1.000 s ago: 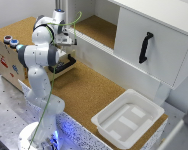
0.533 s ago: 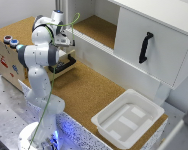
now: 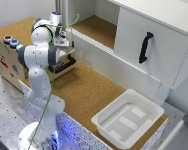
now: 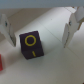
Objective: Go towards the purple block and pick it up
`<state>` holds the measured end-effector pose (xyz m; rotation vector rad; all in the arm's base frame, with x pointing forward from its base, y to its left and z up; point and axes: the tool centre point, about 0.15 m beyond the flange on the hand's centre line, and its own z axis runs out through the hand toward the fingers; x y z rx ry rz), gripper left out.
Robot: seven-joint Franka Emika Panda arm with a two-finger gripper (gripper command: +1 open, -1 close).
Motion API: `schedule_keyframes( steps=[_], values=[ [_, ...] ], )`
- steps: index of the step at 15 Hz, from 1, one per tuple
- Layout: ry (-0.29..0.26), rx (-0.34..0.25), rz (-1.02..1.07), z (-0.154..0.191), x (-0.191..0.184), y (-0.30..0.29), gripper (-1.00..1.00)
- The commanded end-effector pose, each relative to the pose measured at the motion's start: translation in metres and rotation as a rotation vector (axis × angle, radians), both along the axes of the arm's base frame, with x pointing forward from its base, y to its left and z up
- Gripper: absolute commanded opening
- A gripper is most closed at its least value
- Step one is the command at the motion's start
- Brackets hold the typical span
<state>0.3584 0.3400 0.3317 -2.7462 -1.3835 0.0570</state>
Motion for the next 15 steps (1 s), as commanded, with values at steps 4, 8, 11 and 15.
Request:
schedule_keyframes(
  steps=[4, 8, 11, 15],
  values=[
    [-0.137, -0.055, -0.006, -0.014, -0.023, 0.005, -1.00],
    [-0.124, -0.048, -0.025, -0.021, -0.023, 0.007, -1.00],
    [-0.133, -0.044, -0.052, -0.013, -0.029, 0.002, -1.00],
    [-0.164, -0.031, -0.131, 0.017, -0.036, -0.008, -1.00]
  ],
)
